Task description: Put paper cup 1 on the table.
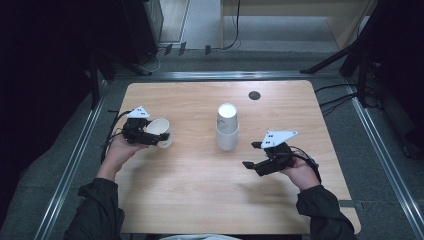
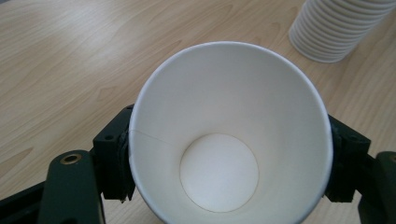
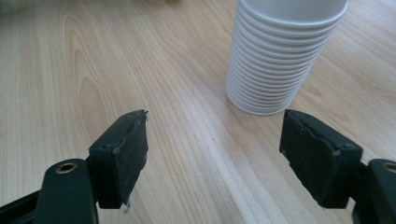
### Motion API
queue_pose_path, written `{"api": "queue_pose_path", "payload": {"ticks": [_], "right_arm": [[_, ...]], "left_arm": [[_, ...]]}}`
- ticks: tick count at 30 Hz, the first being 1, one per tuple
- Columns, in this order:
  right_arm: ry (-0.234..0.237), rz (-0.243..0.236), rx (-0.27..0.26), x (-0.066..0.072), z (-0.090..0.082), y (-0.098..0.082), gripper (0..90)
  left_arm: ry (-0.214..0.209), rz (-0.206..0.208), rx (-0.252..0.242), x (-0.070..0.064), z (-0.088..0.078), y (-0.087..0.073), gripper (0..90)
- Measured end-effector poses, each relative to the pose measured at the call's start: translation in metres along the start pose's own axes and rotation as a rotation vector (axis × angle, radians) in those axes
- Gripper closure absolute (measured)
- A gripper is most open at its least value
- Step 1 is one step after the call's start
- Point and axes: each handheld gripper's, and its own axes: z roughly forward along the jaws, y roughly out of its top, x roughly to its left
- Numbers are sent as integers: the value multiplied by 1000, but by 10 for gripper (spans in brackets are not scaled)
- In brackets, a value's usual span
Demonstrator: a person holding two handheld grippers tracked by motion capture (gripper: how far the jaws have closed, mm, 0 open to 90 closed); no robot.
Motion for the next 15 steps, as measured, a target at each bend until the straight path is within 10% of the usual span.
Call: {"api": "queue_pose_path", "payload": {"ticks": [15], "right_arm": [[0, -6, 12, 1, 3, 0, 236]], "left_arm": [[73, -20, 40, 13, 11, -9, 216]]}}
